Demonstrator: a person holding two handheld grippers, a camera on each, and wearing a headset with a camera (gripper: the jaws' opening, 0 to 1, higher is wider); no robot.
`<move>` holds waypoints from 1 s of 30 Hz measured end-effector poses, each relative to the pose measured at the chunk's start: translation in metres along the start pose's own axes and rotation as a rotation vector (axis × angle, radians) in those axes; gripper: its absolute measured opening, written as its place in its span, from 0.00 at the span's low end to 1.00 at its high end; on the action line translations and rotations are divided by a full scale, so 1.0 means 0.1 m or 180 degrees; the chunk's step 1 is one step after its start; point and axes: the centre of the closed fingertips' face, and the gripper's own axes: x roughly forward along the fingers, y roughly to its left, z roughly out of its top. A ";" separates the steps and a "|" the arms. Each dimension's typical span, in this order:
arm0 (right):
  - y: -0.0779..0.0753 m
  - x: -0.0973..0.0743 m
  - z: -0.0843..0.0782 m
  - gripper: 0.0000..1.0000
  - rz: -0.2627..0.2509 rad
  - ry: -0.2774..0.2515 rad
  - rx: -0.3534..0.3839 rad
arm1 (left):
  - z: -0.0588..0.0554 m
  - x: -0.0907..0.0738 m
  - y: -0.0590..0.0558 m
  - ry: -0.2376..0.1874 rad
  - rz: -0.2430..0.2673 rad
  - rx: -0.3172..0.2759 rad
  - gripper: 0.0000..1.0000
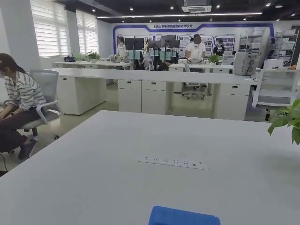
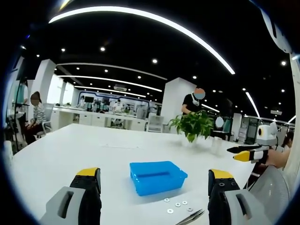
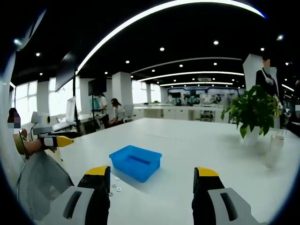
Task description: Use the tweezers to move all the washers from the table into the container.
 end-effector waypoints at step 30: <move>0.09 0.02 -0.03 0.67 0.0124 0.0064 0.0018 | -0.06 0.02 0.02 0.0117 0.0061 0.0059 0.96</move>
